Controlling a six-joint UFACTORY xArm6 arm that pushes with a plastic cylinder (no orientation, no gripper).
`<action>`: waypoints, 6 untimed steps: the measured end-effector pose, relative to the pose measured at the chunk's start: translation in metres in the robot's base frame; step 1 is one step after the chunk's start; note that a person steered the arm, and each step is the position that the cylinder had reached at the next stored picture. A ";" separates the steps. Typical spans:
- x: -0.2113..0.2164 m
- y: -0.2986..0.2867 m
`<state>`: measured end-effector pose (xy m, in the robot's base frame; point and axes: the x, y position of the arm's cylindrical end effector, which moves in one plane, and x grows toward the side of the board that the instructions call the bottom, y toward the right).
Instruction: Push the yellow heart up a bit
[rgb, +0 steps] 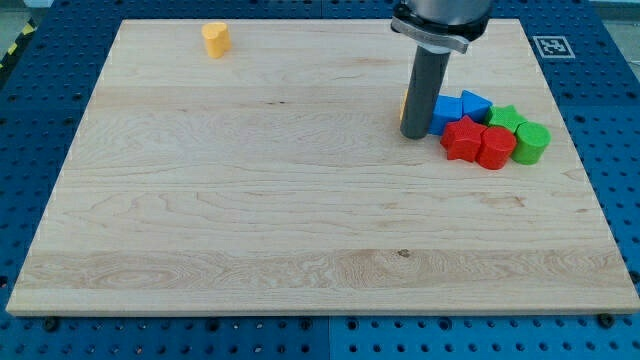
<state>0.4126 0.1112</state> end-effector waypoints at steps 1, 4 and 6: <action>0.002 -0.023; -0.039 -0.231; -0.167 -0.279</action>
